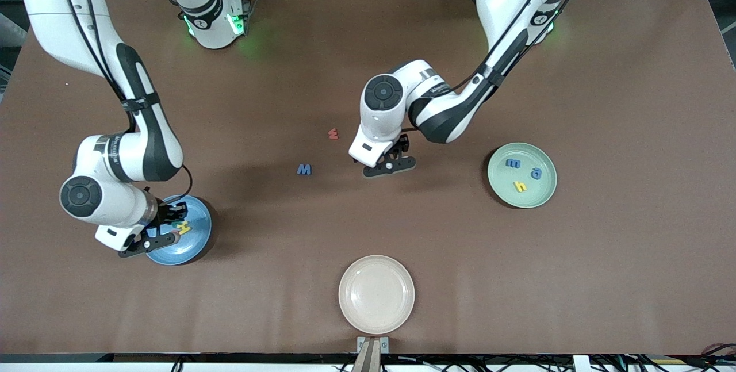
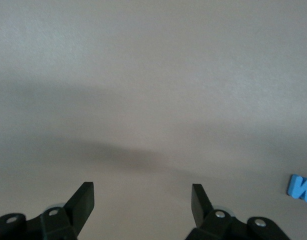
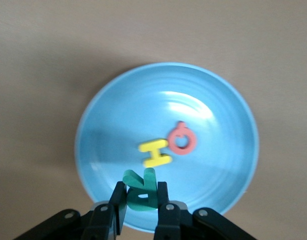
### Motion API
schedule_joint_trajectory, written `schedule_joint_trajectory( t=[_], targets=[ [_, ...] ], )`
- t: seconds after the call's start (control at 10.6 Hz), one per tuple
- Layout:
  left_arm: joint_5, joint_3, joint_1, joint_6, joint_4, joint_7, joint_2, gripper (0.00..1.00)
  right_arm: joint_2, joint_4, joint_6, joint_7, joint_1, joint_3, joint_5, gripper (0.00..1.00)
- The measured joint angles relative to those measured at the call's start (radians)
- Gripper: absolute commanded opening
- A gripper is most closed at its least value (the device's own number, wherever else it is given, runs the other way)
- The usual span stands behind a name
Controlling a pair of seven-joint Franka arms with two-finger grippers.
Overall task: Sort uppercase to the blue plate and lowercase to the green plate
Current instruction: 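Lower the left gripper onto the pink letter and close on it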
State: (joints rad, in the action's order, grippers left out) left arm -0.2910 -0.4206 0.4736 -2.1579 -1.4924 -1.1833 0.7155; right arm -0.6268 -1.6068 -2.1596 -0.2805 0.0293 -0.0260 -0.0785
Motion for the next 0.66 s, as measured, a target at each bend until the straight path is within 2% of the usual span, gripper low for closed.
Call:
schedule_joint_trajectory(
  t=[0.09,0.19,0.47,0.66],
  targets=[
    [0.0,0.0,0.017,0.0,0.001,-0.013,0.0,0.87,-0.004,0.0,-0.008,-0.049,-0.026,0.0,-0.002,0.42],
    [0.0,0.001,0.036,0.0,0.004,-0.033,0.001,0.87,-0.009,0.0,-0.011,-0.083,-0.047,0.0,-0.002,0.99],
    [0.0,0.01,0.118,0.0,0.047,-0.093,0.028,0.87,-0.018,0.0,-0.03,-0.099,-0.063,0.001,-0.002,1.0],
    [0.0,0.087,0.224,-0.042,0.064,-0.146,0.058,0.86,-0.019,0.0,-0.031,-0.099,-0.063,0.003,-0.002,1.0]
  ],
)
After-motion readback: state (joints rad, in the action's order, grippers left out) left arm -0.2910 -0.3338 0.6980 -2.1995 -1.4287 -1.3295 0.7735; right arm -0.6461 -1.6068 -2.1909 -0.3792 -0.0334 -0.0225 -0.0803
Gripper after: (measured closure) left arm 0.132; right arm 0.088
